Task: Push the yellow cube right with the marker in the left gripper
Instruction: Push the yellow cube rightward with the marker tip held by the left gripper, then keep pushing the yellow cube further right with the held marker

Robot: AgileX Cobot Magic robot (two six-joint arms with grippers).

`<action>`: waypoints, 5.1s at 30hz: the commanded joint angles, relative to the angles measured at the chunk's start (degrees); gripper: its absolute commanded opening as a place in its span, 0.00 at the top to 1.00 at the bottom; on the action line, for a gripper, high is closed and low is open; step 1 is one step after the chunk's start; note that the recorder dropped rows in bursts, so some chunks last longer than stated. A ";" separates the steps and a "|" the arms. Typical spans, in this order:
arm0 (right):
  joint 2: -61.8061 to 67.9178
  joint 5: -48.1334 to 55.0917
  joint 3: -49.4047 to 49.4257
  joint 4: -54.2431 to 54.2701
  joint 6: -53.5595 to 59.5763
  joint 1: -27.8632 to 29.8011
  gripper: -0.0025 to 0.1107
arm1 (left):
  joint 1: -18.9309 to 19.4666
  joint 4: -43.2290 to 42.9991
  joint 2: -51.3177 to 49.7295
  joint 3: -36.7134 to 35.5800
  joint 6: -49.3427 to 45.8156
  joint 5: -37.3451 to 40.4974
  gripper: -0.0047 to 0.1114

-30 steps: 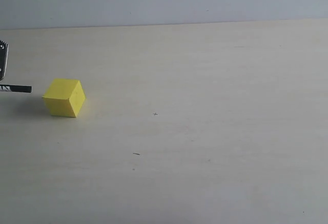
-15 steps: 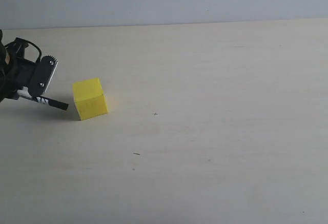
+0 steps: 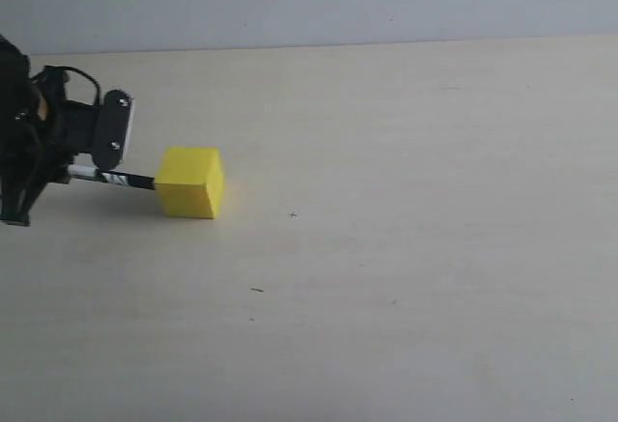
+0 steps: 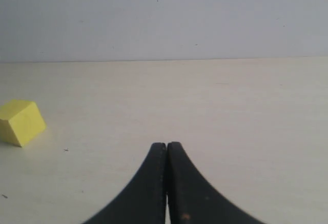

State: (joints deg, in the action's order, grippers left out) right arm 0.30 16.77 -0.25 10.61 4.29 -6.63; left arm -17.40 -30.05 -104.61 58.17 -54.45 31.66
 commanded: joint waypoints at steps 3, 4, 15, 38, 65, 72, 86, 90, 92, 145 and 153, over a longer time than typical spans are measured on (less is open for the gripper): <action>-0.30 -0.39 0.25 -0.06 0.14 -0.07 0.98 | -4.25 -6.69 0.56 0.41 4.97 1.42 0.96; -0.30 -0.39 0.25 -0.06 0.14 -0.07 0.98 | -3.77 -7.71 0.63 0.41 6.37 2.22 0.96; -0.30 -0.39 0.25 -0.06 0.14 -0.07 0.98 | -2.55 -7.41 0.63 0.41 12.06 -0.74 0.96; -0.30 -0.39 0.25 -0.06 0.14 -0.07 0.98 | -7.26 -4.72 -1.94 0.89 15.99 -2.31 0.96; -0.30 -0.39 0.25 -0.06 0.14 -0.07 0.98 | -12.98 -1.01 -2.01 1.27 17.21 0.13 0.96; -0.30 -0.39 0.25 -0.06 0.14 -0.07 0.98 | -12.98 -2.45 -2.01 1.27 17.18 -0.96 0.96; -0.30 -0.39 0.25 -0.06 0.14 -0.07 0.98 | -13.19 -1.63 -2.01 1.27 17.66 -1.33 0.96; -0.30 -0.39 0.25 -0.06 0.14 -0.07 0.98 | -13.19 -1.50 -2.01 1.27 17.66 1.24 0.96; -0.30 -0.39 0.25 -0.06 0.14 -0.07 0.98 | -13.19 -1.50 -2.01 1.27 17.66 2.53 0.96; -0.30 -0.39 0.25 -0.06 0.14 -0.07 0.98 | -32.26 3.10 -14.75 16.80 27.16 1.62 0.96; -0.30 -0.39 0.25 -0.06 0.14 -0.07 0.98 | -28.21 2.44 -14.75 16.80 31.35 6.71 0.96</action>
State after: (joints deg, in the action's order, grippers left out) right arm 0.30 16.77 -0.25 10.61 4.29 -6.63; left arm -46.29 -27.25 -119.48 74.71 -25.12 38.40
